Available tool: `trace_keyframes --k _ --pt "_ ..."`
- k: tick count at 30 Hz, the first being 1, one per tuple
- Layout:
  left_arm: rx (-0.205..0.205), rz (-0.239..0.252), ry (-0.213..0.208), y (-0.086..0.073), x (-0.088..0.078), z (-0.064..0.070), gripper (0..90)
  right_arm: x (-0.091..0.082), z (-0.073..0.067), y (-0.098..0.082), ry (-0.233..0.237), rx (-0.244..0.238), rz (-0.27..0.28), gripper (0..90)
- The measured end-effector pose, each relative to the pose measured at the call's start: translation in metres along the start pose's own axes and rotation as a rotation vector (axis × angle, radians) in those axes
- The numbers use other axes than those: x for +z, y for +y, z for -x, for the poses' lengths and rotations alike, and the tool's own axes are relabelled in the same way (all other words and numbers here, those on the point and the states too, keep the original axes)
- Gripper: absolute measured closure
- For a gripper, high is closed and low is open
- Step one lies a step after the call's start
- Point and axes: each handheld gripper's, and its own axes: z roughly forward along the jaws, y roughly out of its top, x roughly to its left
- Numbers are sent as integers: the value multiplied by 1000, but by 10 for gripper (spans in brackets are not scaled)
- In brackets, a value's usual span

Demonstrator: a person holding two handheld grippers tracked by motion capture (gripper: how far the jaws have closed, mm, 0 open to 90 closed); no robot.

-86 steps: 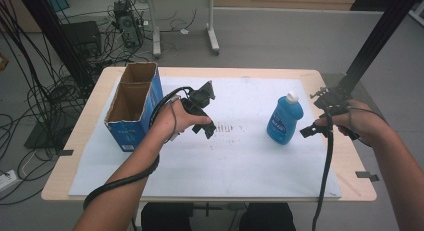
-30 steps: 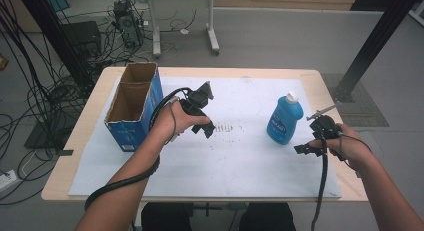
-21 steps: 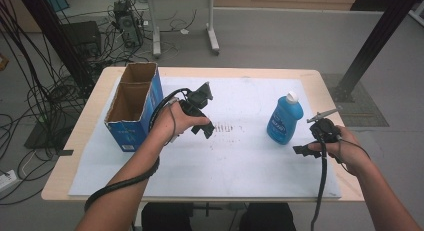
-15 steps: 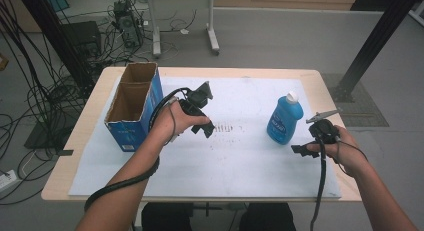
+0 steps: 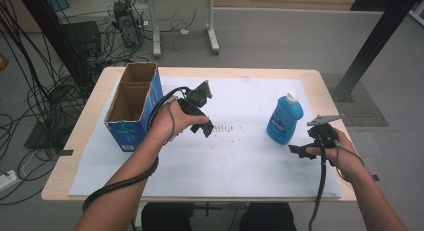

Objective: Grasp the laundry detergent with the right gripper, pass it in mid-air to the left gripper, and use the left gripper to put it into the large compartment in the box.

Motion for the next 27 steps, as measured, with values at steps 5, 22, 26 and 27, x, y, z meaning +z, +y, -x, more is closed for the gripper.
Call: trace_keyframes --k 5,22,26,27 --pt "-3 5 -1 1 0 1 94 3 0 -2 12 8 50 27" --pt "-13 8 -5 0 -1 -1 94 17 -2 -13 25 36 249 24" --pt "-12 8 -7 0 -1 -1 94 18 -2 -13 19 44 277 25" --pt "-12 7 -10 0 -1 -2 94 19 -1 -13 17 44 280 24"
